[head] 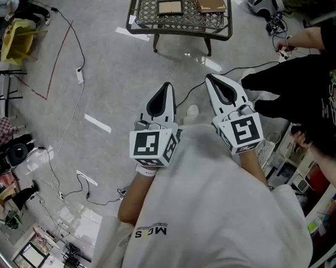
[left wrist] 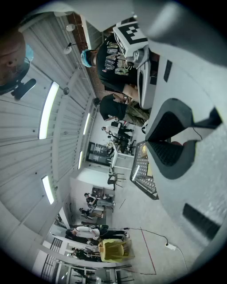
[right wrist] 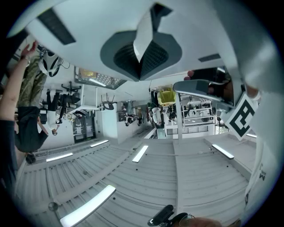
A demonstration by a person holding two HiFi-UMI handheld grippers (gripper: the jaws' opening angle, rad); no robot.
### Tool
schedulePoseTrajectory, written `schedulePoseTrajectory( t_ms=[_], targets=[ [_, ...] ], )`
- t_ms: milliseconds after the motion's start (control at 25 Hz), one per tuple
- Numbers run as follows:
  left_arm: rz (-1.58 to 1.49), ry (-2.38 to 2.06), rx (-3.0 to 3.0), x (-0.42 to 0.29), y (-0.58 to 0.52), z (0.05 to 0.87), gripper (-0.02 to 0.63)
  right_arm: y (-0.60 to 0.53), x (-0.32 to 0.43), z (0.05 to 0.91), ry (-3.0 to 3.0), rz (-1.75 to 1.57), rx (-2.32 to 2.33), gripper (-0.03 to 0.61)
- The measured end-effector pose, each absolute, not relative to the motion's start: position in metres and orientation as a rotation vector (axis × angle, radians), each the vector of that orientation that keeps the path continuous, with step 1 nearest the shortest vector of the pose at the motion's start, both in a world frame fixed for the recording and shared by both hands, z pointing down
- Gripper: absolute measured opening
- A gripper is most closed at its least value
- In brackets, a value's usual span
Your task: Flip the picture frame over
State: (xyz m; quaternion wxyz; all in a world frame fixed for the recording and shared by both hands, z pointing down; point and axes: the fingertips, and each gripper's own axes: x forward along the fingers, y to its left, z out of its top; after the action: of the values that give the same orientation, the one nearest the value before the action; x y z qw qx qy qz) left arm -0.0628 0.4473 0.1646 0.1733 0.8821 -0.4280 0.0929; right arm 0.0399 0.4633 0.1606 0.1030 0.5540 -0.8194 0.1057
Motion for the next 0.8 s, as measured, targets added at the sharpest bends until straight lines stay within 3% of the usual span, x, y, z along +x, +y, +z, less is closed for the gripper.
schedulePoseTrajectory(
  t_ms=[800],
  targets=[
    [0.311,-1.276,2.502,-0.048,0.443,0.168,0.020,0.461,0.078,0.167,-2.451,0.336,1.694,0.018]
  ],
)
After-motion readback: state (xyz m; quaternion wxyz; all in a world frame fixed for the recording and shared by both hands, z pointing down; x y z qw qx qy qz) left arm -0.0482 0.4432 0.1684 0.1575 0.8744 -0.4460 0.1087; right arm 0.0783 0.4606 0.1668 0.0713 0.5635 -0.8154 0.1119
